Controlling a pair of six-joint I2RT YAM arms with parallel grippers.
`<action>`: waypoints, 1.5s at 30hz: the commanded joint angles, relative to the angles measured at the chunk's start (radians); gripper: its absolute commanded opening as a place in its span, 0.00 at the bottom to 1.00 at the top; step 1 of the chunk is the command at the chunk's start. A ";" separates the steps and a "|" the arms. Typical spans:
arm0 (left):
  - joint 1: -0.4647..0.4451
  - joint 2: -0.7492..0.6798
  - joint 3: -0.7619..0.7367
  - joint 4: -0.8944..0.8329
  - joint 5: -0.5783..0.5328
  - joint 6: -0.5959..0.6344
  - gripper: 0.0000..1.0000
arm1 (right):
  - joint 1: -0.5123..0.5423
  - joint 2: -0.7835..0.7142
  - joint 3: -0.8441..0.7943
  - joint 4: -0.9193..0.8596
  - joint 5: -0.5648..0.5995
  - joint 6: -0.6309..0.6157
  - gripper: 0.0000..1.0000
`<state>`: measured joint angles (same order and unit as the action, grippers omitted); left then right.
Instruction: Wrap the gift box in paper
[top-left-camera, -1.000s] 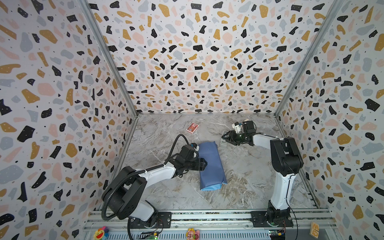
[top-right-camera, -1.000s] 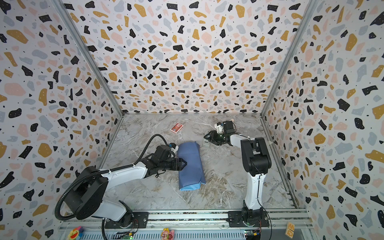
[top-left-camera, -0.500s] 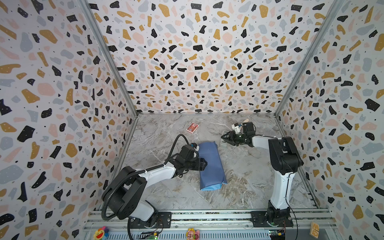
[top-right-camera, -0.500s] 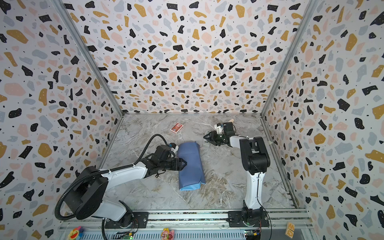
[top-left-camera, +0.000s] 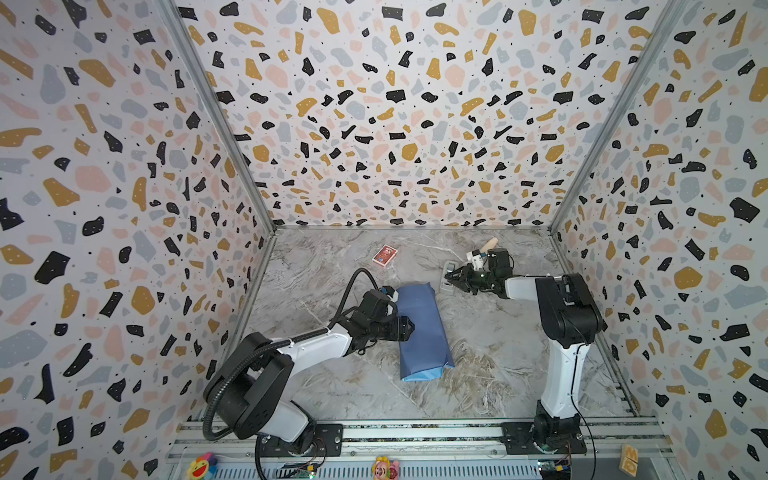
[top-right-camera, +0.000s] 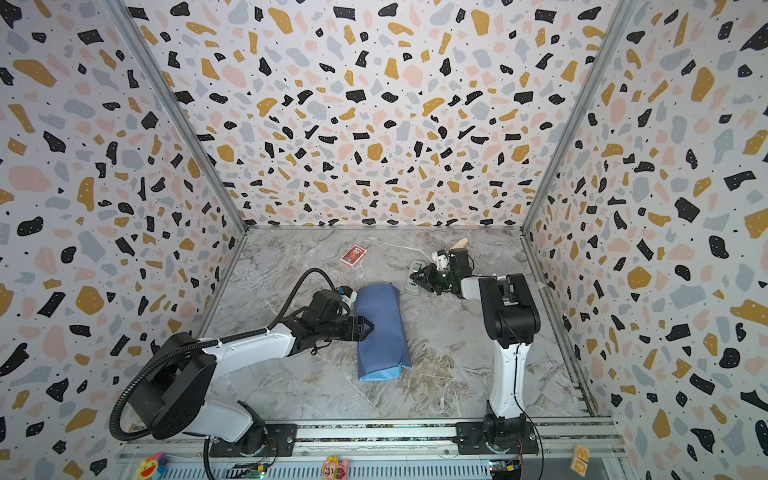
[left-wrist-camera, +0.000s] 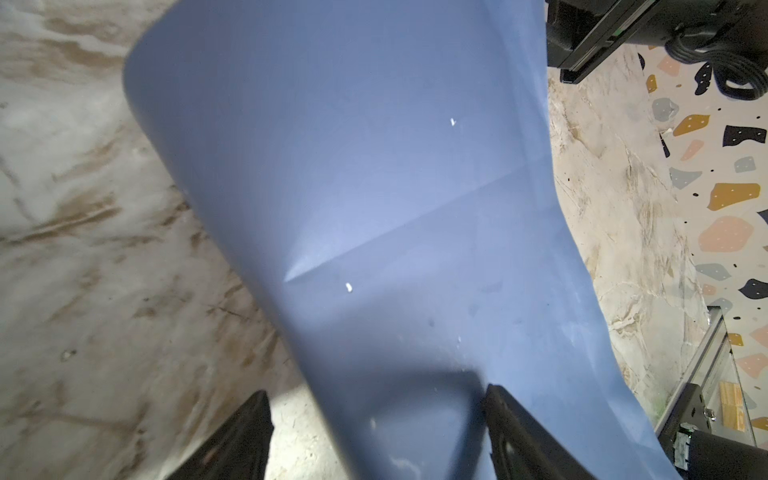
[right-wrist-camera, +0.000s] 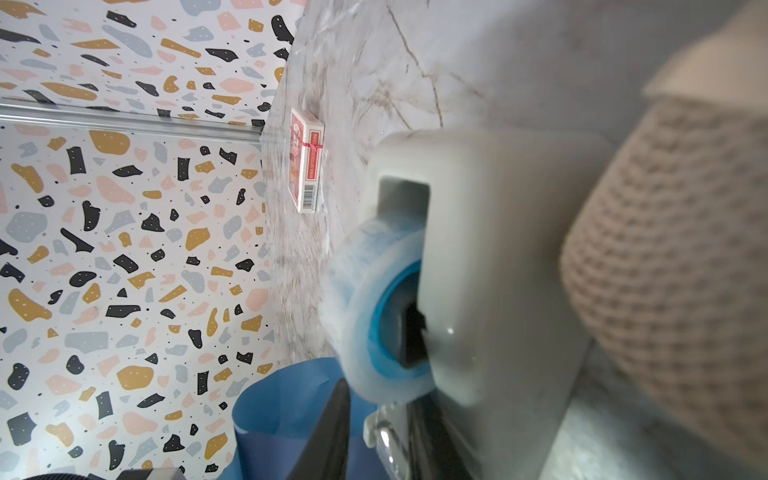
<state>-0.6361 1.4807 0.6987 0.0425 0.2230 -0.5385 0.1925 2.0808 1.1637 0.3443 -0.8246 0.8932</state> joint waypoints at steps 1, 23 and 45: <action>0.000 0.058 -0.052 -0.216 -0.103 0.035 0.79 | 0.028 0.025 -0.020 0.026 -0.042 0.038 0.21; 0.000 0.060 -0.063 -0.205 -0.100 0.031 0.79 | 0.027 -0.047 -0.041 0.281 -0.103 0.220 0.00; -0.001 0.059 -0.062 -0.207 -0.103 0.041 0.79 | 0.062 -0.203 -0.197 0.283 -0.059 0.215 0.00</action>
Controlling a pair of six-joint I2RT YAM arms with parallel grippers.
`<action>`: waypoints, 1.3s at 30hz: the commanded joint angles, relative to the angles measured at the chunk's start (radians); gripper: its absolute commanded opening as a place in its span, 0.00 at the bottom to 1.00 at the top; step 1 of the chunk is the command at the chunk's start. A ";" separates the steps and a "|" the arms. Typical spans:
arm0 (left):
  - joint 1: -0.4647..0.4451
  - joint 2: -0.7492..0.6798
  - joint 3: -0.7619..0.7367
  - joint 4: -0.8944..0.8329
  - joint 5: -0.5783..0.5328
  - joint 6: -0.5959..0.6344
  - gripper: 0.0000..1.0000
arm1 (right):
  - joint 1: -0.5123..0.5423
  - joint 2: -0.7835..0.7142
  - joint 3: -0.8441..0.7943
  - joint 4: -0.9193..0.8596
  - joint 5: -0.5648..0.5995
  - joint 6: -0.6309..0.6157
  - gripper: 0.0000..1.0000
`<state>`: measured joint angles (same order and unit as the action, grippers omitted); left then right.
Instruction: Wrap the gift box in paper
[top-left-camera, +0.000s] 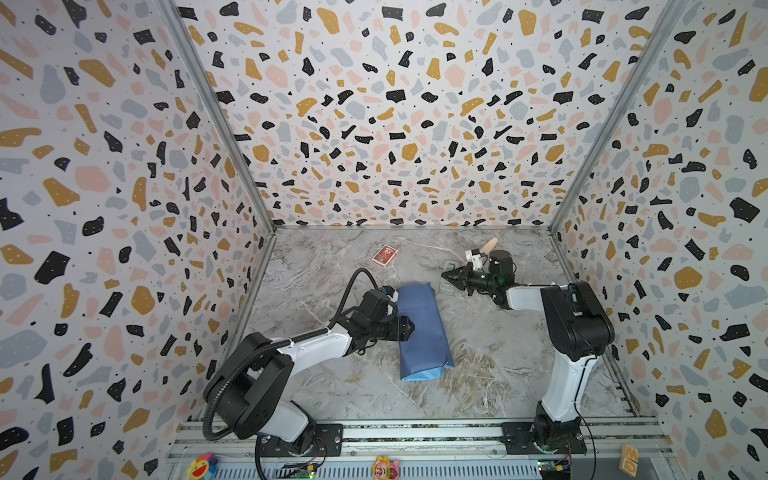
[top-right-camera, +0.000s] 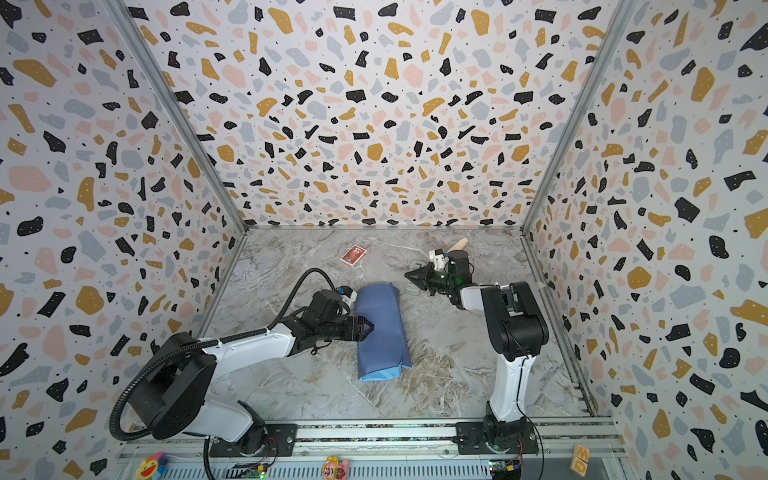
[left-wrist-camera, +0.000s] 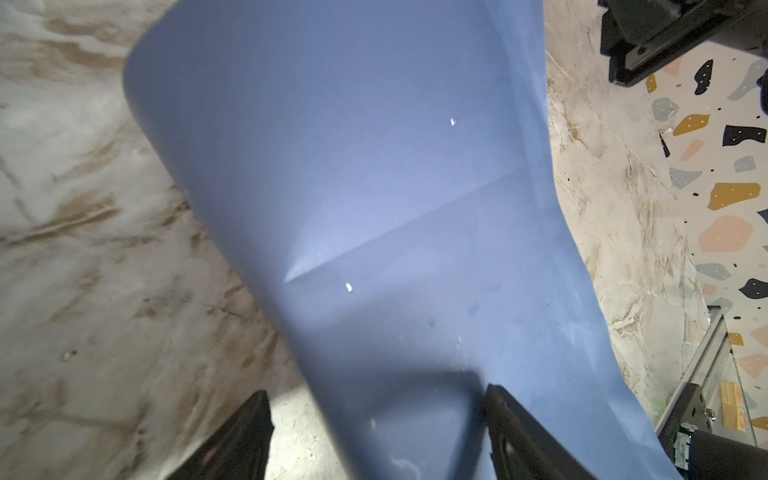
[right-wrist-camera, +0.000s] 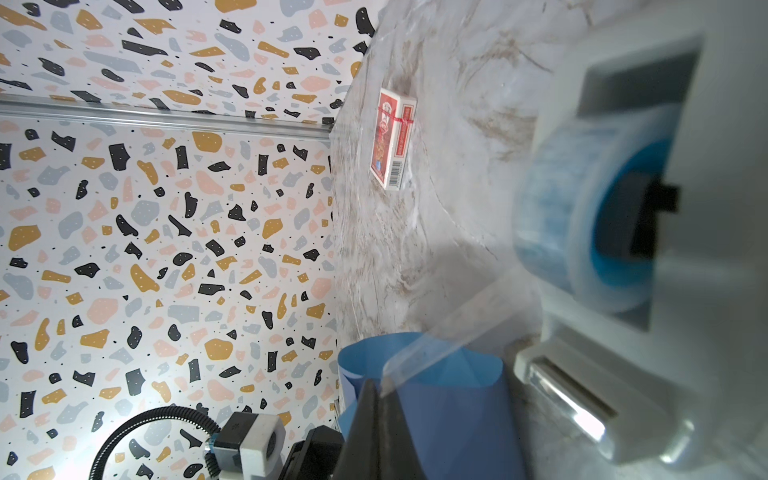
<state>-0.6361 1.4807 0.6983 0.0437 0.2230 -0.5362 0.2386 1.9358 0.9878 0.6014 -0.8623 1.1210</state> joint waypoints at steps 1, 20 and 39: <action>0.001 0.057 -0.061 -0.211 -0.103 0.041 0.79 | 0.016 -0.060 -0.032 0.022 -0.014 -0.018 0.00; 0.001 0.057 -0.062 -0.210 -0.106 0.047 0.79 | 0.017 0.033 -0.103 -0.013 0.063 -0.083 0.00; 0.001 0.055 -0.063 -0.208 -0.103 0.050 0.79 | -0.014 0.080 -0.091 -0.200 0.216 -0.226 0.00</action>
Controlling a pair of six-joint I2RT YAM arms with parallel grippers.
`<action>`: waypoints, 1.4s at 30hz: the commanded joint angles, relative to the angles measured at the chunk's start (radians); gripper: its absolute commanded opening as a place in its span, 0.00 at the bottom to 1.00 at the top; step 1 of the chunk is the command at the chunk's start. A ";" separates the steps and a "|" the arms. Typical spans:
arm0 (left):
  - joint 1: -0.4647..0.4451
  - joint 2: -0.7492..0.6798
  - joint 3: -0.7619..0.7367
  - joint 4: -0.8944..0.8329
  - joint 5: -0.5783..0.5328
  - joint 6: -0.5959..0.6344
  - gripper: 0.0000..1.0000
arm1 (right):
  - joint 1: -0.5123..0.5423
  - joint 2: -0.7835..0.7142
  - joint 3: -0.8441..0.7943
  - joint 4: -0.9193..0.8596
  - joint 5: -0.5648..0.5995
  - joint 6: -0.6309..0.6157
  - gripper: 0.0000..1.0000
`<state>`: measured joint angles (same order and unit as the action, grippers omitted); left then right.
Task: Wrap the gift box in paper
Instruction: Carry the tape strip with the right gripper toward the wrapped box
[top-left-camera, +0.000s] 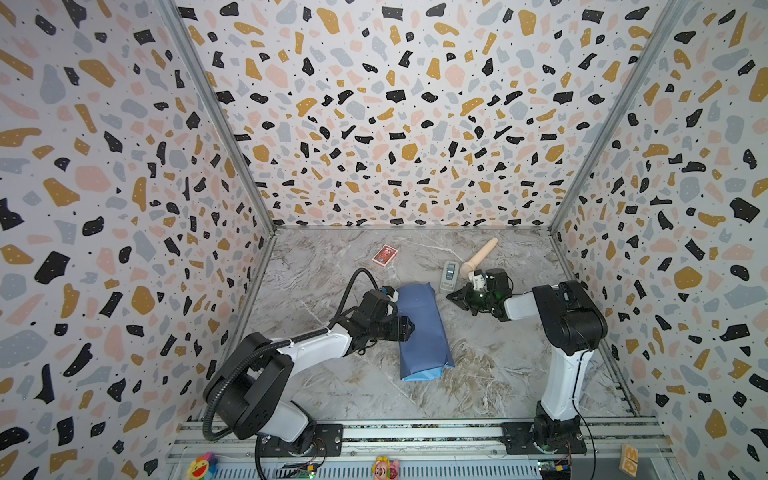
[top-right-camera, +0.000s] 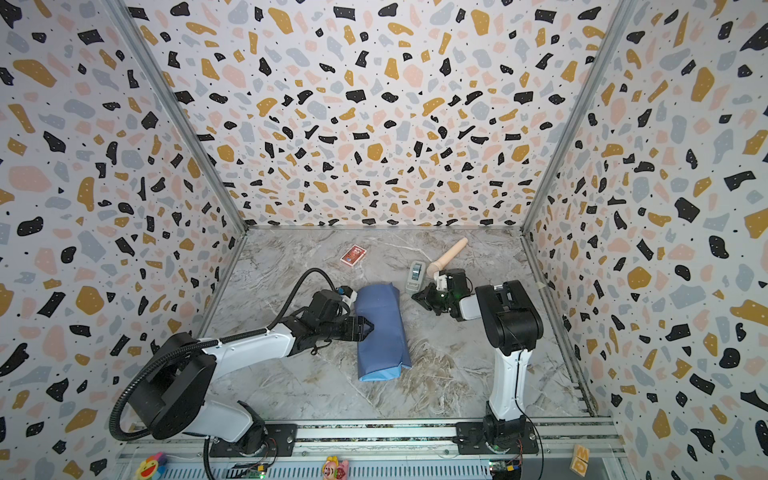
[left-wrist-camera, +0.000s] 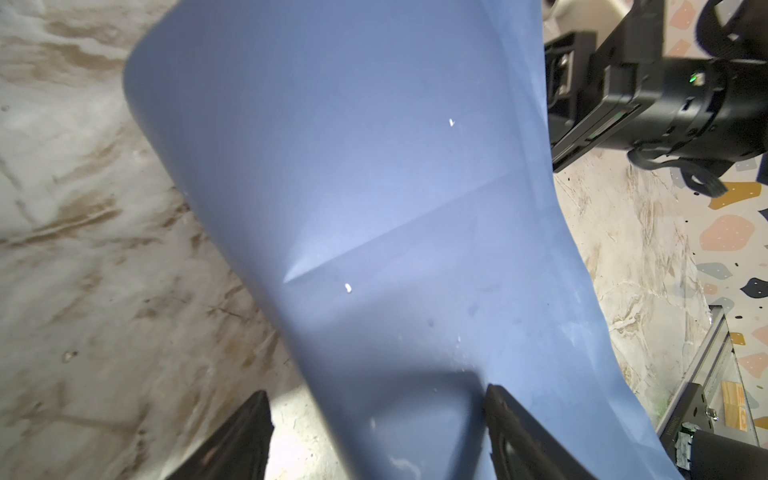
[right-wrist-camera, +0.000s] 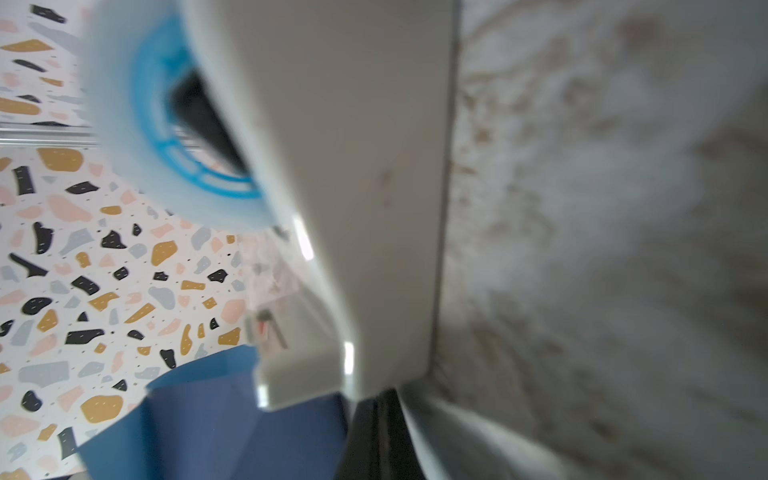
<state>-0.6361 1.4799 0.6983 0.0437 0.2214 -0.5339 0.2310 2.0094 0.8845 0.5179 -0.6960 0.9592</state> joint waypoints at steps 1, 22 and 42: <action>0.001 0.056 -0.062 -0.209 -0.102 0.048 0.79 | -0.010 0.004 0.014 -0.123 0.046 -0.072 0.00; 0.000 0.056 -0.061 -0.217 -0.105 0.057 0.79 | 0.197 -0.569 -0.399 0.304 0.254 0.159 0.00; 0.001 0.054 -0.063 -0.210 -0.099 0.057 0.79 | 0.468 -0.495 -0.462 0.461 0.699 0.164 0.00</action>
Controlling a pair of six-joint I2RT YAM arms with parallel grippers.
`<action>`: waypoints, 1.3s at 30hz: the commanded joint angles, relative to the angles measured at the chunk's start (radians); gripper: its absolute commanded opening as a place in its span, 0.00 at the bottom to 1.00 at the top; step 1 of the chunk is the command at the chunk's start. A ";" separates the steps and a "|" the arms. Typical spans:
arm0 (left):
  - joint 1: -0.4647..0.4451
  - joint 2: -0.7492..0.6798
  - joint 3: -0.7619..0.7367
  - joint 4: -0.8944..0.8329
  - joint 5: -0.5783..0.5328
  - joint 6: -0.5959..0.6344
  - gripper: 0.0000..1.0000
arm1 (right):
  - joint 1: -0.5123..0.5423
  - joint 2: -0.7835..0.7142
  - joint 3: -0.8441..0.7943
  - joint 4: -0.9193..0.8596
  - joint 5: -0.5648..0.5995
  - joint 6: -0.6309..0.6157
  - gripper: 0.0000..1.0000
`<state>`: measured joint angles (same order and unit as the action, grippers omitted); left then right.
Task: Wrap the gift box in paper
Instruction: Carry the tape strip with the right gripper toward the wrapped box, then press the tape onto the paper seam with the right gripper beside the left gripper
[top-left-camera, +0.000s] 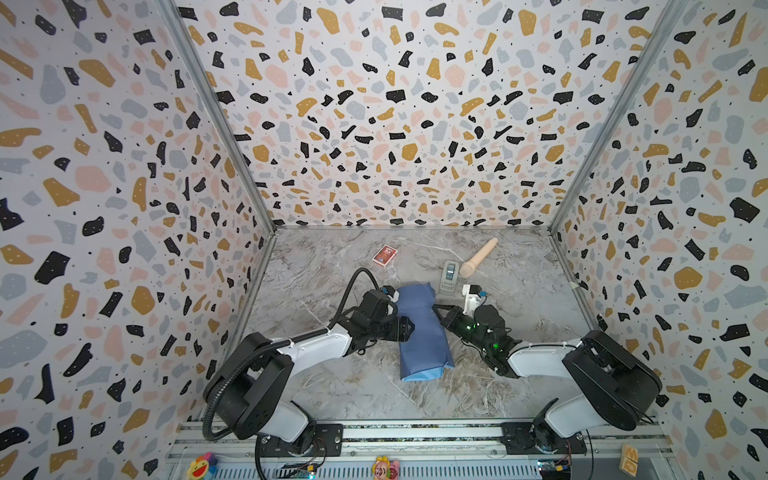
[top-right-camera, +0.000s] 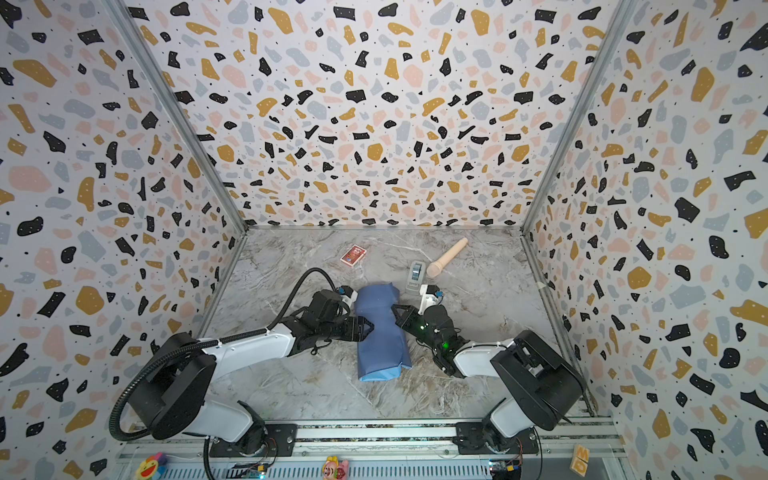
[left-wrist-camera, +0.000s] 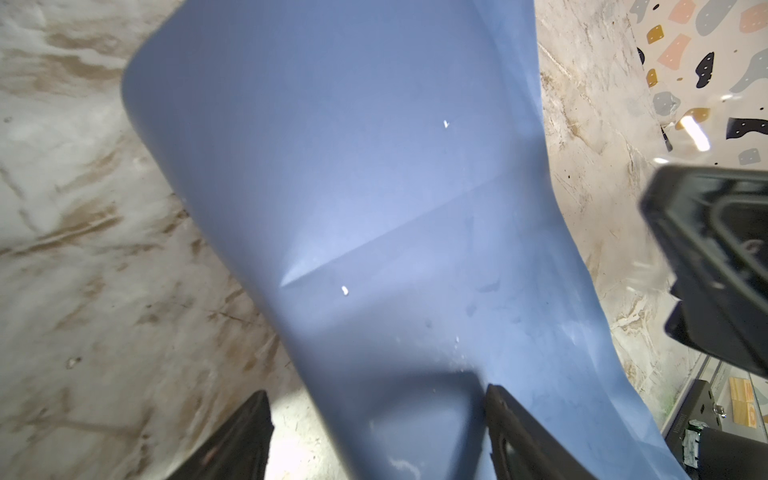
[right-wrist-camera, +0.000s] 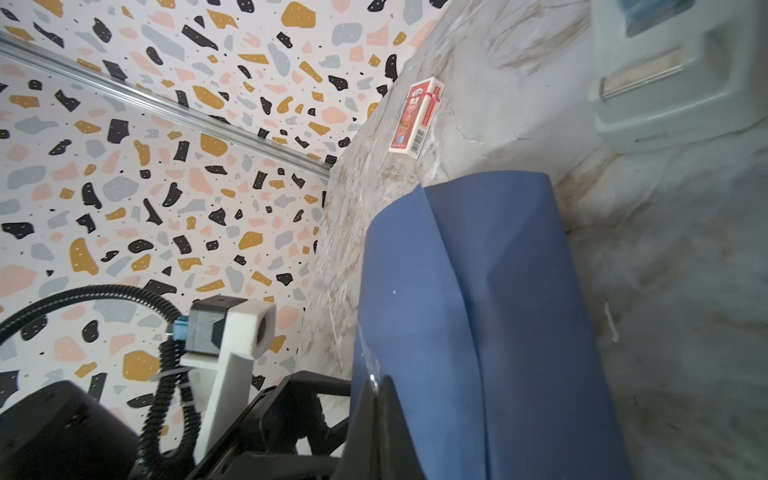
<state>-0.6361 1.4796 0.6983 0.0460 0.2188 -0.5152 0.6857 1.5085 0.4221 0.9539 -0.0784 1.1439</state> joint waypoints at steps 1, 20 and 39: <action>0.000 0.055 -0.063 -0.213 -0.096 0.038 0.79 | 0.017 0.011 0.000 0.023 0.095 -0.021 0.00; 0.001 0.047 -0.067 -0.210 -0.093 0.038 0.79 | 0.057 0.045 0.004 -0.023 0.184 -0.066 0.00; 0.001 0.050 -0.067 -0.205 -0.086 0.036 0.79 | 0.071 0.043 -0.045 -0.009 0.206 -0.110 0.00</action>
<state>-0.6361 1.4773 0.6926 0.0547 0.2188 -0.5152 0.7513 1.5585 0.3927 0.9588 0.1246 1.0603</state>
